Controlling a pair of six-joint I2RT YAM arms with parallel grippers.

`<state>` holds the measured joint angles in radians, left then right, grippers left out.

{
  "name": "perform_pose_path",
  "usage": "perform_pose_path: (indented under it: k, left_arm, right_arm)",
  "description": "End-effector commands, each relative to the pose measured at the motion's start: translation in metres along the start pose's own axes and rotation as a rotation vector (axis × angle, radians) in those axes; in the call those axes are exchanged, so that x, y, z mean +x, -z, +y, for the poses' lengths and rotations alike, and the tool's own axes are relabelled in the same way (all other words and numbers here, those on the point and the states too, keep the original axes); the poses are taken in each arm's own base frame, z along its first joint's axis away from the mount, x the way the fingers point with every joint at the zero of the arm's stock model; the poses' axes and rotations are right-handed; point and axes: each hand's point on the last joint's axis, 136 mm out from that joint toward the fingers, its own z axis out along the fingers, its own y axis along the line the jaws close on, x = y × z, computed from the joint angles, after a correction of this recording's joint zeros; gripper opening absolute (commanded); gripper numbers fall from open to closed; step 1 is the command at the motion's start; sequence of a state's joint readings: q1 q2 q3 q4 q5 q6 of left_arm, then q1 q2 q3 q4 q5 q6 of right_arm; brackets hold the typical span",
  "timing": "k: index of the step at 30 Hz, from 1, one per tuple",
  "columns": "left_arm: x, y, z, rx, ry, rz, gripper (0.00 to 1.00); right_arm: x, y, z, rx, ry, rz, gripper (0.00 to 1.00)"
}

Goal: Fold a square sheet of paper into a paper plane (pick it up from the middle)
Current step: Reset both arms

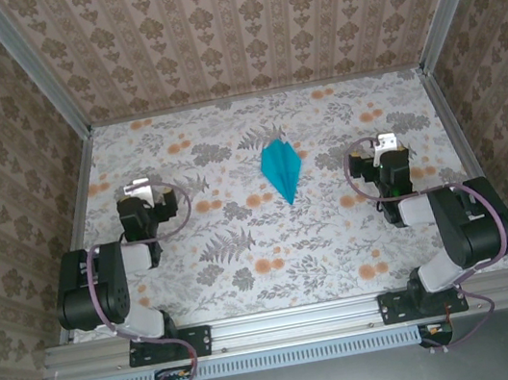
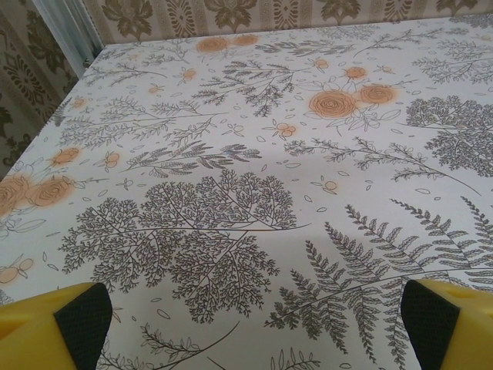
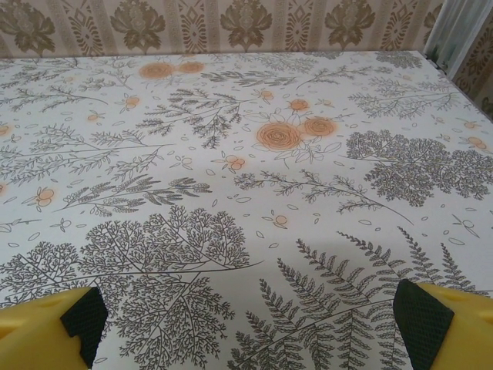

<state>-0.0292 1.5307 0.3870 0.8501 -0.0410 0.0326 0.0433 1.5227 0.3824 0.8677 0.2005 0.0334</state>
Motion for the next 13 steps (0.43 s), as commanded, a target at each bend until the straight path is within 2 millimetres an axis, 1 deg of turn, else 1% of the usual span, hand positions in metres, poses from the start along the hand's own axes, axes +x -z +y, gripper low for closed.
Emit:
perform_pose_path:
  k: [1, 13]
  left_arm:
    - [-0.0072, -0.0032, -0.0018, 0.007, -0.029, -0.013, 1.00]
    - [-0.0067, -0.0037, -0.0011, 0.019, -0.018, -0.009, 1.00]
  right_arm:
    - [-0.0056, -0.0034, 0.0028, -0.017, -0.021, -0.013, 1.00]
    - [-0.0062, -0.0017, 0.0035, -0.023, -0.019, -0.019, 1.00]
